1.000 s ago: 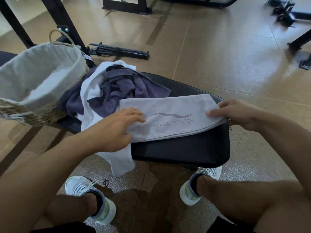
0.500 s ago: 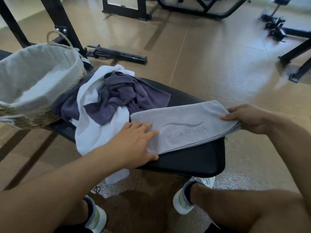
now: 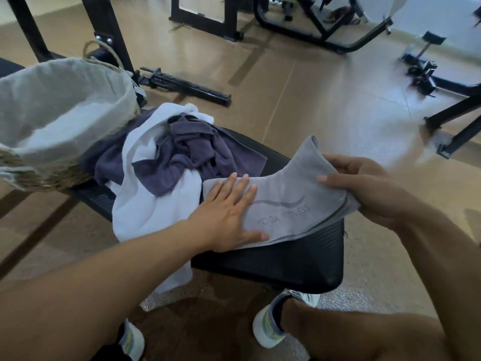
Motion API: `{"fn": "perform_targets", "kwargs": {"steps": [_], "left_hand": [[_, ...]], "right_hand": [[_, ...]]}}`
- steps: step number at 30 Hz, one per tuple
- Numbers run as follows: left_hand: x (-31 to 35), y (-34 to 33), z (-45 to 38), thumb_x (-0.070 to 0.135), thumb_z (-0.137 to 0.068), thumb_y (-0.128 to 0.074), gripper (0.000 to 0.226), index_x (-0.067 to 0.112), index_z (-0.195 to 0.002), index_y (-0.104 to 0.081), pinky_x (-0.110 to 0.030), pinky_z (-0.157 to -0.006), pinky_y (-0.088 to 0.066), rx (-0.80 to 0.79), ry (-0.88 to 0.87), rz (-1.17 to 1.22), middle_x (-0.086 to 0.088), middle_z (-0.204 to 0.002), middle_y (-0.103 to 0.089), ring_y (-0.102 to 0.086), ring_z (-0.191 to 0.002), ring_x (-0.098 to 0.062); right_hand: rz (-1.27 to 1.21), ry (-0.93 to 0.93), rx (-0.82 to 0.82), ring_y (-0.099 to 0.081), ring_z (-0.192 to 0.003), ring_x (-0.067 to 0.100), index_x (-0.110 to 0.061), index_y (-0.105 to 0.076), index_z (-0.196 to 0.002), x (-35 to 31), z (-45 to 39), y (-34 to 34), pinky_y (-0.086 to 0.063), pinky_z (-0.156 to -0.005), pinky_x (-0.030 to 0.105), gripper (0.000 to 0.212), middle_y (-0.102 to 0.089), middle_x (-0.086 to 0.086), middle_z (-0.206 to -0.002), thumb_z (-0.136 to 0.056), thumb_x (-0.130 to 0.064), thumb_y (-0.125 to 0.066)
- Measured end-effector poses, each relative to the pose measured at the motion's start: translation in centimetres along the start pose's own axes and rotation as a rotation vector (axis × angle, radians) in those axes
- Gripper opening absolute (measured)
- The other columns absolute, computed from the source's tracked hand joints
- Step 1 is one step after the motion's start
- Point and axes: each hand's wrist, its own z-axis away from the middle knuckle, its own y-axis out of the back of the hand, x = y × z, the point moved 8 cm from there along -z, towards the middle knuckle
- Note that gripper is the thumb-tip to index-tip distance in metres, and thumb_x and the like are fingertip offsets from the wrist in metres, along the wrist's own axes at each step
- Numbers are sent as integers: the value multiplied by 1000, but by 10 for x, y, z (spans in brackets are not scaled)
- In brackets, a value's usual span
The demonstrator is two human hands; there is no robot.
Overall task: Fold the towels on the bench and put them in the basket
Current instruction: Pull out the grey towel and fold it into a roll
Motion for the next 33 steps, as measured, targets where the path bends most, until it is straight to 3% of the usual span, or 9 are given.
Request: {"fn": "perform_targets", "kwargs": {"steps": [5,7,9,13,18,21,23,30,33], "left_hand": [[-8,25,-2,46,-103,-46,76,15,-161,-8,-28,-122,1,15,40,418,-3,-170,1,7,-156,-19],[-29,51,0,23,-104,-51,55,13,-155,-32,-21,-116,-20,162,138,787,-5,-161,-36,-30,-150,-17],[-57,73,11,10,-101,-53,37,15,-138,-56,-32,-108,-45,362,266,1041,-6,-134,-65,-60,-123,-16],[-90,84,34,-1,-98,-49,23,8,-114,-64,-34,-68,-62,484,476,1322,-12,-99,-72,-68,-79,-22],[-101,96,45,1,-92,-60,18,17,-94,-67,-11,-56,-47,741,500,1192,-4,-85,-72,-62,-67,-9],[-99,97,44,5,-92,-63,17,21,-91,-67,-15,-62,-49,767,469,1142,1,-84,-72,-65,-72,-11],[-99,98,43,5,-91,-63,18,22,-90,-68,-20,-70,-53,770,458,1108,7,-79,-71,-67,-75,-12],[-97,101,38,10,-88,-66,14,21,-93,-72,-23,-73,-54,809,393,942,9,-77,-70,-63,-69,-3],[-93,101,39,11,-89,-65,14,21,-96,-72,-22,-74,-54,810,375,907,6,-83,-73,-64,-73,-4]], "right_hand": [[260,111,62,-72,-100,38,-21,-63,-138,-3,-11,-47,-58,-93,52,56,-75,19,-106,-83,-11,-75],[431,146,103,-66,-68,17,-24,-60,-141,-3,-17,-64,-55,-69,27,60,-67,7,-75,-83,-13,-74],[564,168,106,-45,-50,0,-26,-58,-142,-4,-22,-83,-39,-54,12,60,-49,-5,-61,-85,-10,-69],[668,150,47,-48,-47,-3,-25,-56,-144,-2,-32,-114,-37,-50,9,61,-49,-8,-56,-85,-13,-64],[776,94,-67,-64,-79,15,-17,-63,-133,5,-42,-148,-53,-75,28,46,-68,2,-78,-87,-15,-63],[864,104,-92,-56,-66,18,-14,-62,-92,11,-45,-162,-44,-60,25,8,-56,-2,-64,-84,-13,-64],[889,138,-106,-48,-62,13,-18,-50,-80,12,-45,-171,-35,-55,22,16,-49,-6,-63,-84,-12,-65],[928,194,-115,-50,-71,19,-24,-47,-76,7,-42,-180,-36,-61,30,22,-47,-10,-64,-85,-14,-65],[913,223,-104,-55,-72,20,-15,-62,-92,2,-41,-180,-39,-62,29,6,-51,-8,-65,-86,-15,-64]]}}
